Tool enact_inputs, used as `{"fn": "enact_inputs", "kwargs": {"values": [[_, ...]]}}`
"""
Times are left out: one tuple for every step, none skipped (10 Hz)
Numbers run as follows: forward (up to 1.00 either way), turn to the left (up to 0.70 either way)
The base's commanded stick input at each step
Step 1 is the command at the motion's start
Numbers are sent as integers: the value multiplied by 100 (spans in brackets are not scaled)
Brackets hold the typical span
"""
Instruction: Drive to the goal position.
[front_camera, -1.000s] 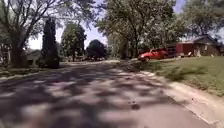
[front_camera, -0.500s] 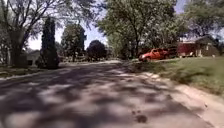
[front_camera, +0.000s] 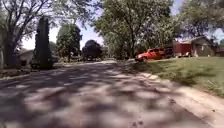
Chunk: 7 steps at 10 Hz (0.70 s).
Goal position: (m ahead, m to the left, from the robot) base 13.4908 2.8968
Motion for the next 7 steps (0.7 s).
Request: {"fn": "enact_inputs", "kwargs": {"values": [[50, 0], [50, 0], [50, 0], [50, 0], [50, 0], [50, 0], [50, 0]]}}
